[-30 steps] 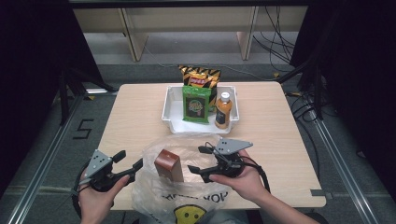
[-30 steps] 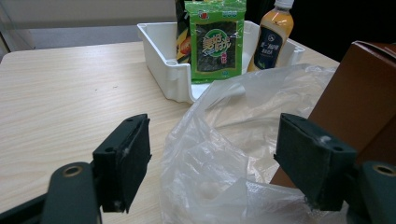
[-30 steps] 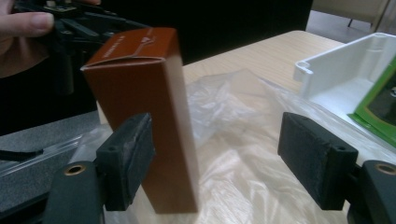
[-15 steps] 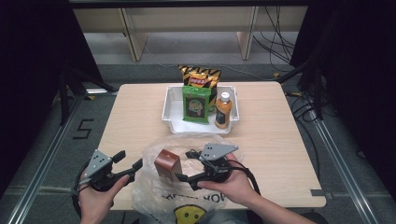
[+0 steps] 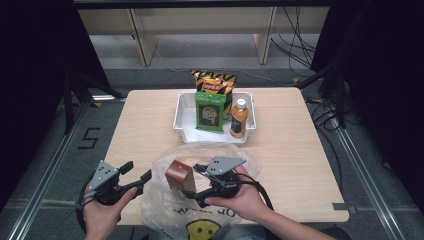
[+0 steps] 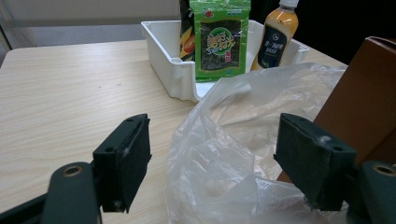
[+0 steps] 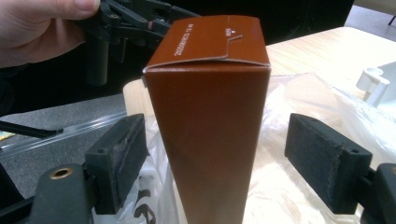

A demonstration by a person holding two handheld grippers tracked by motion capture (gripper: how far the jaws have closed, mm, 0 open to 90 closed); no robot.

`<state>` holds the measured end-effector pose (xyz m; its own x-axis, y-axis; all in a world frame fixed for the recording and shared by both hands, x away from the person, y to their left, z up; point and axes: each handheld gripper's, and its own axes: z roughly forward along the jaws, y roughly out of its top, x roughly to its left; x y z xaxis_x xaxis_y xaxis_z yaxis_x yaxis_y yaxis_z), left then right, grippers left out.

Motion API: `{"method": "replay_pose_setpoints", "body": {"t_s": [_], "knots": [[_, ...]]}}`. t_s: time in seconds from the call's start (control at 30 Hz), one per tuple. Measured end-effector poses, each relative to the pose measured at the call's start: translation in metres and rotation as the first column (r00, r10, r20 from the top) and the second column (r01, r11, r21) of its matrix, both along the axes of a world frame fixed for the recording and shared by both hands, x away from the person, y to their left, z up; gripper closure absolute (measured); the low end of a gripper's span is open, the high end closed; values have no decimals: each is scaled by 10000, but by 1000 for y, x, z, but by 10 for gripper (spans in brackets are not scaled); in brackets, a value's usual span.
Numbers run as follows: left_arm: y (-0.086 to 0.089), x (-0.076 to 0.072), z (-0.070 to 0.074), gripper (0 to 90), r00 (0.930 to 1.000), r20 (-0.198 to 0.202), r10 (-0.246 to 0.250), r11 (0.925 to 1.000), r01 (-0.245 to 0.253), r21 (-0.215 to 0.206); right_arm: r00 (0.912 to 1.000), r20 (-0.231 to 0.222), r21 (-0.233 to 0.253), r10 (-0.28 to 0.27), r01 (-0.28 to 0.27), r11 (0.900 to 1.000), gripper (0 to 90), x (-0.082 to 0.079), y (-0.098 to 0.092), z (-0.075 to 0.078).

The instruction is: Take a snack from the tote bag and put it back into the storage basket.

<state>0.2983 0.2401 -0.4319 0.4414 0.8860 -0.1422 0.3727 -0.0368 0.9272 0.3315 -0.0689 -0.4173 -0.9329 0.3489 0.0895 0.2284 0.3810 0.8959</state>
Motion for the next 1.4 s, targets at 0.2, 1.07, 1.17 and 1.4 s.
{"method": "replay_pose_setpoints", "body": {"t_s": [0.2,1.07,1.17,1.4], "knots": [[0,1,-1,261,9999,17,-109,9999,109,-29,9995,191,-176,240,-237,9996,207,2,5,-1],[1,1,-2,262,10000,-56,-70,10000,70,-26,9971,589,-231,490,-477,9986,243,8,34,-2],[1,1,-2,262,10000,-56,-66,10000,66,-26,9970,713,-168,314,-303,9994,260,9,35,-5],[2,2,-3,263,9999,-64,-80,10000,80,8,9965,825,-54,144,-140,9999,352,10,34,-2]]}}
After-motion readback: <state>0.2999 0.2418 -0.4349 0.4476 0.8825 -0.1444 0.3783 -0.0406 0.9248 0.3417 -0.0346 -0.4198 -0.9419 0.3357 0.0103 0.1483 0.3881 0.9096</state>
